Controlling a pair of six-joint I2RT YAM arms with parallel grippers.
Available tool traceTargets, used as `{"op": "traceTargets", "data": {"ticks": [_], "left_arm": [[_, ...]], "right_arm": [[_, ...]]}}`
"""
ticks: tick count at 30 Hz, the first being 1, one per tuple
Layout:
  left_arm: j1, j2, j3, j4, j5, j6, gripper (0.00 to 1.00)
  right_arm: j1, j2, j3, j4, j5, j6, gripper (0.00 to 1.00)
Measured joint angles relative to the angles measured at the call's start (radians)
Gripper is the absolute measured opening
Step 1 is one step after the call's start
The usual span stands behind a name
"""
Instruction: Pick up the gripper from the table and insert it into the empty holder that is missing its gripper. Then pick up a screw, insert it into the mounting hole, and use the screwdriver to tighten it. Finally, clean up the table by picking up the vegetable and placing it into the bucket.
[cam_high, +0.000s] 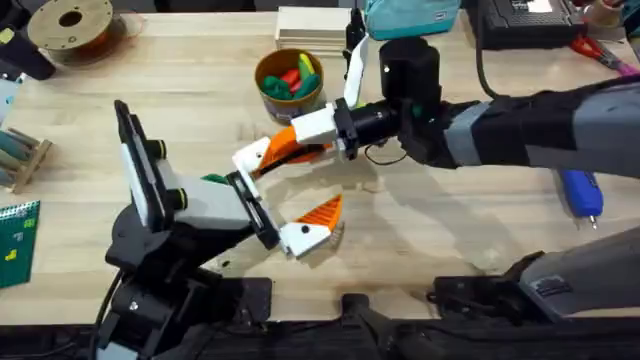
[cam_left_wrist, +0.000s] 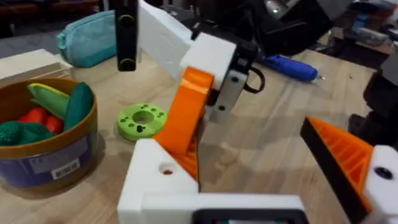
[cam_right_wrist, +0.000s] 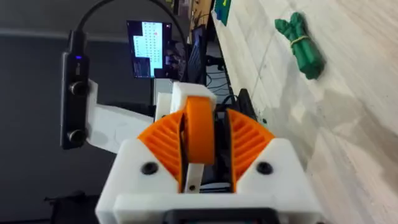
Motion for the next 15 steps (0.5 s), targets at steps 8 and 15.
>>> {"op": "traceTargets", "data": {"ticks": [8,15], "left_arm": [[-0.003,0.000,0.000,0.000,0.015,0.021,0.986],[-0.026,0.000,0.000,-0.004,0.089,0.025,0.985]], "right_arm": [[0.000,0.000,-0.006,-0.004,-0.007,-0.009,0.631],[0.001,0.000,-0.006,0.008,-0.015,-0.010,0.729]]}}
